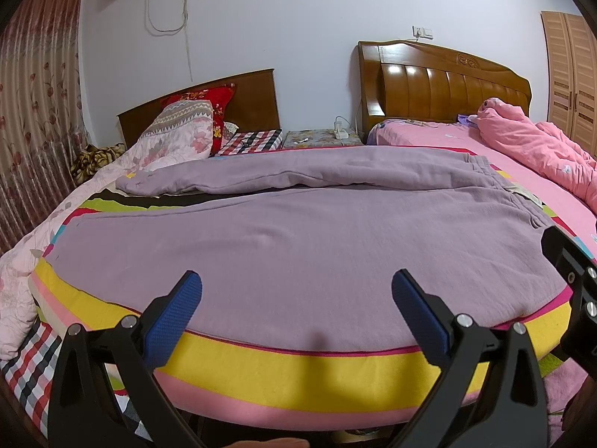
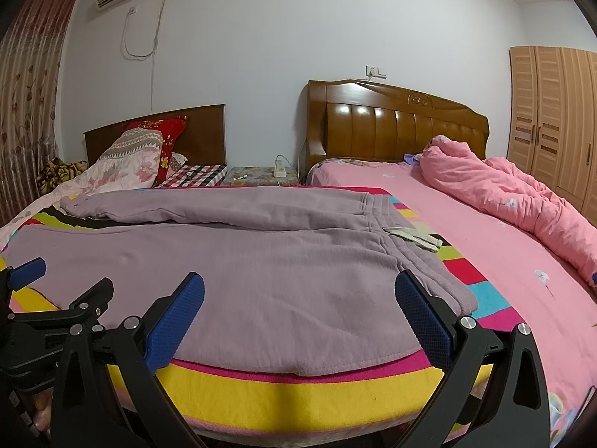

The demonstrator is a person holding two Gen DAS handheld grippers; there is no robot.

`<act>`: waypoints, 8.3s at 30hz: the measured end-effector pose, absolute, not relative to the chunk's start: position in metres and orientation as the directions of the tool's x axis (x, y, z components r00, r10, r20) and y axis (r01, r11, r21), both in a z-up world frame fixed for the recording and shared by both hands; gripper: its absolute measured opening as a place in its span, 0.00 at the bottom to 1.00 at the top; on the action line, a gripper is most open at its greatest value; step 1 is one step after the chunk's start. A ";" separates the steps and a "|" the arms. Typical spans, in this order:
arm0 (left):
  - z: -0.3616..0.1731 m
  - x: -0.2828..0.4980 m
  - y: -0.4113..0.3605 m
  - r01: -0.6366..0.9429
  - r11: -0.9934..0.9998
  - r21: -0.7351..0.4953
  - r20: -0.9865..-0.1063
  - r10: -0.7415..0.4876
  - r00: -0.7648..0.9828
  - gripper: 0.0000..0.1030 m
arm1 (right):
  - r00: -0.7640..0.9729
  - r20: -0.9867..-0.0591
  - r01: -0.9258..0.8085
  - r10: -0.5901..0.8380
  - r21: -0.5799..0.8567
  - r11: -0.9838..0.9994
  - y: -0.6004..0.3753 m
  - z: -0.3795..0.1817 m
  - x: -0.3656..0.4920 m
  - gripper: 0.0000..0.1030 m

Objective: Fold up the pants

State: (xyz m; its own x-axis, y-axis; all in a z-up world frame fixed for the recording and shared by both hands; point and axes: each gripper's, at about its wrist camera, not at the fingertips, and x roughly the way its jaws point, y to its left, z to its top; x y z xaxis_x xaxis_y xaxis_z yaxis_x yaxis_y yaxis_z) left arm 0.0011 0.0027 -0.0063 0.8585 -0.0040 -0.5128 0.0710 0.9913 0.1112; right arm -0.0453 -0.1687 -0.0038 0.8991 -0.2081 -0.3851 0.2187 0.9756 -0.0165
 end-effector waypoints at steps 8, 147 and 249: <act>-0.007 0.001 0.003 0.071 0.991 0.111 -0.514 -0.004 0.858 0.99 | 0.895 -0.397 0.215 -0.201 -0.011 0.977 -0.171 -0.007 -0.043 0.96; 0.107 0.323 0.041 0.735 0.582 0.348 -0.651 -0.415 0.636 0.08 | 0.841 -0.529 -0.273 0.115 -0.231 0.934 -0.364 0.083 0.188 0.14; -0.047 0.090 0.179 0.126 0.842 -0.524 -0.666 -0.497 0.556 0.15 | 0.763 -0.600 0.256 0.239 0.621 0.740 -0.402 -0.060 -0.039 0.16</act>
